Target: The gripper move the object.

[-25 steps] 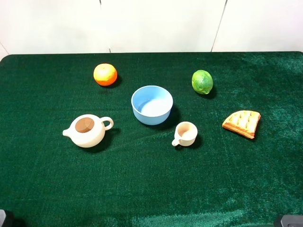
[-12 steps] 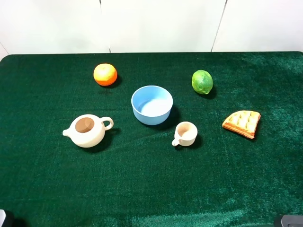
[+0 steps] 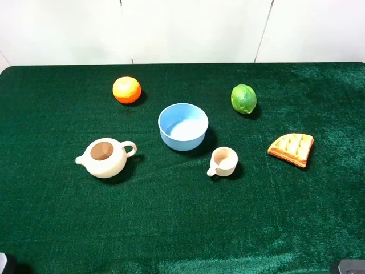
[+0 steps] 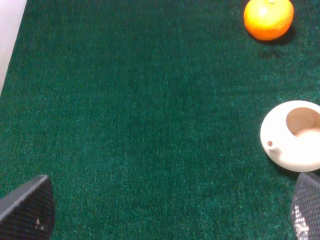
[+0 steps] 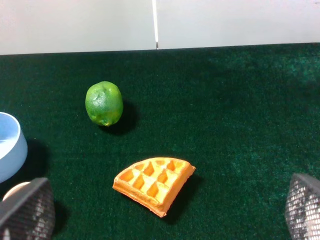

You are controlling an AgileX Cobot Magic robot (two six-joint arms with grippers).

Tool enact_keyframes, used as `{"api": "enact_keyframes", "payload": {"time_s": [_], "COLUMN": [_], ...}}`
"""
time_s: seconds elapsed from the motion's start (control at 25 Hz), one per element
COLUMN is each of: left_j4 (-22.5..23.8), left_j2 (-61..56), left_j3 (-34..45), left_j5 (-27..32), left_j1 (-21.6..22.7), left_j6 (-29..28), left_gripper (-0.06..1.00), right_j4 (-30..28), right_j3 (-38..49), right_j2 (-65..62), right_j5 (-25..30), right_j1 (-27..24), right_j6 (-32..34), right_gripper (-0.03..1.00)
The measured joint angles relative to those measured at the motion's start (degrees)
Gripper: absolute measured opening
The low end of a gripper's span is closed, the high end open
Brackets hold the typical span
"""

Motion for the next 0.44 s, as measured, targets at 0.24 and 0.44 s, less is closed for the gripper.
{"api": "enact_keyframes", "payload": {"time_s": [0.24,0.44], "left_j4": [-0.02,-0.02], "left_j2": [0.0,0.0], "left_j3": [0.0,0.0], "left_j5": [0.0,0.0], "left_j1": [0.0,0.0], "left_j6": [0.0,0.0], "left_gripper": [0.96,0.96], "right_j4": [0.0,0.0], "right_j3": [0.0,0.0], "right_j2": [0.0,0.0], "right_j5": [0.0,0.0], "right_j1": [0.0,0.0], "right_j6": [0.0,0.0], "right_gripper": [0.7,0.7]}}
